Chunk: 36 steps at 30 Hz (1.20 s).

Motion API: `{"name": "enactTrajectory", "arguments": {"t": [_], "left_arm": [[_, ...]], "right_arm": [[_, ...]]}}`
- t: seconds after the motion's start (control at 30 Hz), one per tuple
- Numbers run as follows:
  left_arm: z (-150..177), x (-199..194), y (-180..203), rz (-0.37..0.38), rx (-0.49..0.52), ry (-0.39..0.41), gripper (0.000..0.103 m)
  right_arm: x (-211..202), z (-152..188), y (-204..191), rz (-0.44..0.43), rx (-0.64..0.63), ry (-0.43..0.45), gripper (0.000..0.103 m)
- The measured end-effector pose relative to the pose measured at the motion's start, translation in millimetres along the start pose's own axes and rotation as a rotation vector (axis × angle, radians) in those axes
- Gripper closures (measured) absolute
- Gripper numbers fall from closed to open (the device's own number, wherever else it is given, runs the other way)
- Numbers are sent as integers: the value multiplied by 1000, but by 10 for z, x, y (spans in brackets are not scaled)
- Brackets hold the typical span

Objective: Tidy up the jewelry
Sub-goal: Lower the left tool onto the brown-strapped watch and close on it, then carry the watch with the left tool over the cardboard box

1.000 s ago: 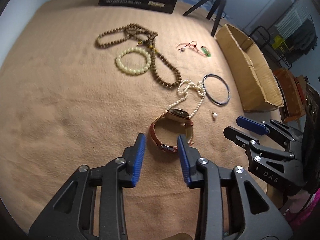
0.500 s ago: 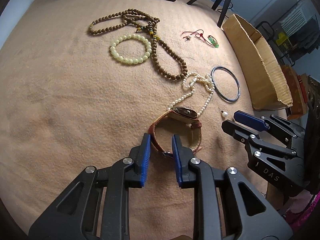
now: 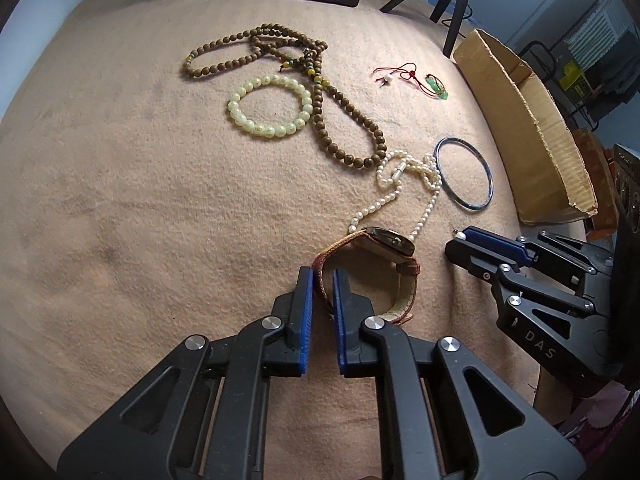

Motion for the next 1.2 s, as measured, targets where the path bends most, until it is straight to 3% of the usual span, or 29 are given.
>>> {"name": "enactTrajectory", "arguments": {"t": [0.13, 0.77, 1.2], "left_arm": [[-2, -19, -3, -8, 5, 11, 96], [-61, -311, -5, -3, 3, 98, 98], [-247, -542, 199, 53, 0, 169, 98]], "right_arm": [[8, -3, 1, -6, 3, 1, 97], [-371, -48, 70, 9, 7, 110, 97], [-717, -141, 307, 29, 56, 200, 97]]}}
Point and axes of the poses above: each gripper's, at about its wrist camera, not at the fingertips, and x roughly the way its jaws point, y to its right, z to its underside, the point moved 3 cm from there along x, roughly the way its jaws point, and after that the axes turned 2 degrees about z, right-handed, at the moved point
